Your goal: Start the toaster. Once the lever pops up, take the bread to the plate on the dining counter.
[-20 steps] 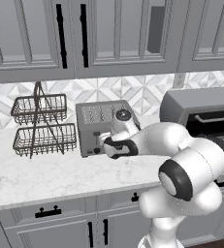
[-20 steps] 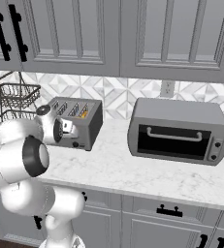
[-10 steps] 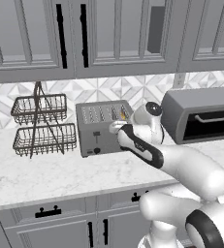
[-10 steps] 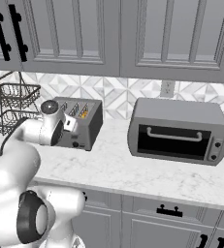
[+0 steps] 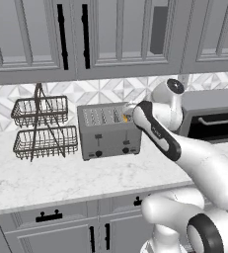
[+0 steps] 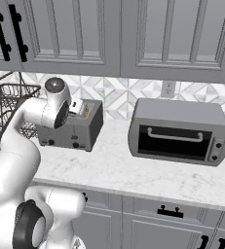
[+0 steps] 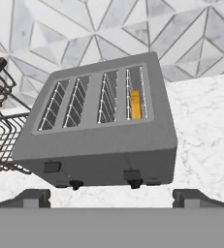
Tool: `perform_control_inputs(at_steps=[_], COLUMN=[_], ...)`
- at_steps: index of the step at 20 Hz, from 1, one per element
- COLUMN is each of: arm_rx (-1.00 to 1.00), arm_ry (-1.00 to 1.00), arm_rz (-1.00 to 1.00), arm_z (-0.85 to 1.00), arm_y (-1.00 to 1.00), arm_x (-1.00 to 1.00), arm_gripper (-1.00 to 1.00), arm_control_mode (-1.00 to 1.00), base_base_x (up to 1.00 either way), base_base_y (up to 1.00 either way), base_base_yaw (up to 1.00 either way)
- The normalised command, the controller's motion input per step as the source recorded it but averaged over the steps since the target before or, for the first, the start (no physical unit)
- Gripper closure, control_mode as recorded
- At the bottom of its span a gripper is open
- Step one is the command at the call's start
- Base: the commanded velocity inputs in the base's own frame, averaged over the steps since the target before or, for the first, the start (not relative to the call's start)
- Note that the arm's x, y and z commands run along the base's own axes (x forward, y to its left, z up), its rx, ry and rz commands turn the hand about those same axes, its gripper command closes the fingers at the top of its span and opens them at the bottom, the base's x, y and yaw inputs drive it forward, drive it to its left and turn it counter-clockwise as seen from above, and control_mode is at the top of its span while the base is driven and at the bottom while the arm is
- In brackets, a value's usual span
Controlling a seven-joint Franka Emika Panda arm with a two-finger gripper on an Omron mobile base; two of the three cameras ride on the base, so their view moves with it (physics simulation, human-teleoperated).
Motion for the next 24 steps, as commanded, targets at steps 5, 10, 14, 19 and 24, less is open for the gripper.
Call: perform_control_inputs(at_steps=[5, 10, 14, 19, 24], arm_rx=[-0.19, -0.12, -0.03, -0.01, 0.0], arm_ry=[-0.01, 0.0, -0.06, -0.13, -0.1], arm_rz=[0.0, 0.0, 0.0, 0.0, -0.01], arm_z=[0.68, 0.22, 0.14, 0.36, 0.26], arm_y=[-0.15, -0.01, -0.03, -0.05, -0.01], arm_x=[-0.15, -0.18, -0.41, -0.5, -0.22], arm_gripper=[-1.0, -1.0, -1.0, -1.0, -1.0], arm_control_mode=[-1.0, -1.0, -1.0, -1.0, -1.0], base_base_x=[0.0, 0.0, 0.0, 0.0, 0.0], base_base_y=[0.0, 0.0, 0.0, 0.0, 0.0], base_base_yaw=[0.0, 0.0, 0.0, 0.0, 0.0])
